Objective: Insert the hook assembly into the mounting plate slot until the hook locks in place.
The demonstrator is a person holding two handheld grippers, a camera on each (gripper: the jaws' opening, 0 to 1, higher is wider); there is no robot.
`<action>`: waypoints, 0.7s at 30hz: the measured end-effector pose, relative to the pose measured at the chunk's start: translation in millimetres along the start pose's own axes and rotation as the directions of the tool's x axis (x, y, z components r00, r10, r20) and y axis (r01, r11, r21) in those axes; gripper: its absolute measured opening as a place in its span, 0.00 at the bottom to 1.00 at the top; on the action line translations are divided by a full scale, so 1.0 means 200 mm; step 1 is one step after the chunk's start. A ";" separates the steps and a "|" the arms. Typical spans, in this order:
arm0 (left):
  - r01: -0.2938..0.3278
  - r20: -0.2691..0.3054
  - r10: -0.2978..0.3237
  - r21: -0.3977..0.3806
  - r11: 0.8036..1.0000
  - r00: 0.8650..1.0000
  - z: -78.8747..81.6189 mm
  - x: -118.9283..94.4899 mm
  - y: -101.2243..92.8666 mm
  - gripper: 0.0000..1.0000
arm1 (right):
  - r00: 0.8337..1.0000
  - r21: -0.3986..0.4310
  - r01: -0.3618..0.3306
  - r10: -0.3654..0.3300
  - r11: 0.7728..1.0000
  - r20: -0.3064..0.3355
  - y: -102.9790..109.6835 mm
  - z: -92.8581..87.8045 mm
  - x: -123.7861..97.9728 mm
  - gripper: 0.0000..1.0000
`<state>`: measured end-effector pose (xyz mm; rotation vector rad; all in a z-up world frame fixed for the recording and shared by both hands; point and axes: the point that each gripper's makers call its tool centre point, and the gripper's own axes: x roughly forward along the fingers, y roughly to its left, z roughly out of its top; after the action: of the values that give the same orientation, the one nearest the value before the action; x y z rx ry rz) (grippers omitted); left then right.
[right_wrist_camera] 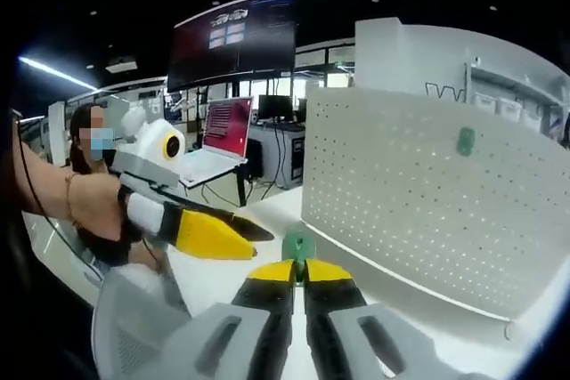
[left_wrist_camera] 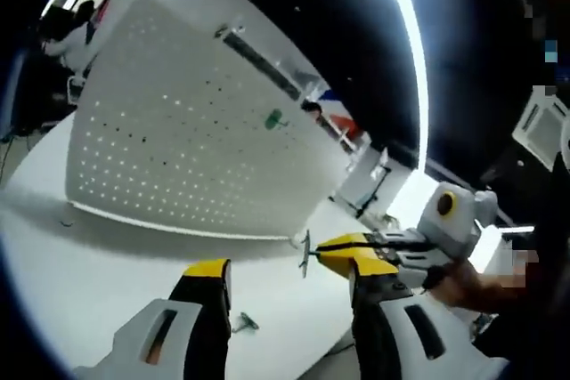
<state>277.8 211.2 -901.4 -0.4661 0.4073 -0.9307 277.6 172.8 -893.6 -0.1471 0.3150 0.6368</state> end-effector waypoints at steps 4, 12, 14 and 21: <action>-0.004 -0.038 0.007 0.084 0.996 0.999 -0.05 -0.02 -0.03 0.67 | 1.000 0.022 0.013 -0.013 1.000 0.020 -0.03 0.02 -0.01 0.00; 0.024 -0.026 -0.022 0.090 0.996 0.999 -0.07 -0.02 -0.09 0.81 | 0.998 0.010 0.037 -0.038 0.999 0.051 -0.05 0.06 -0.03 0.00; 0.014 -0.014 -0.013 0.102 0.995 1.000 -0.06 -0.02 -0.09 0.85 | 0.997 0.012 0.044 -0.045 0.999 0.063 -0.05 0.07 -0.03 0.00; -0.025 0.011 0.023 0.154 0.988 1.000 -0.02 -0.04 -0.07 0.92 | 0.990 0.011 0.077 -0.078 0.997 0.118 -0.07 0.14 -0.01 0.00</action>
<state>262.3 210.6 -896.9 -0.3230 0.3294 -0.9290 291.0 166.7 -865.5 -0.1143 0.1954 0.5646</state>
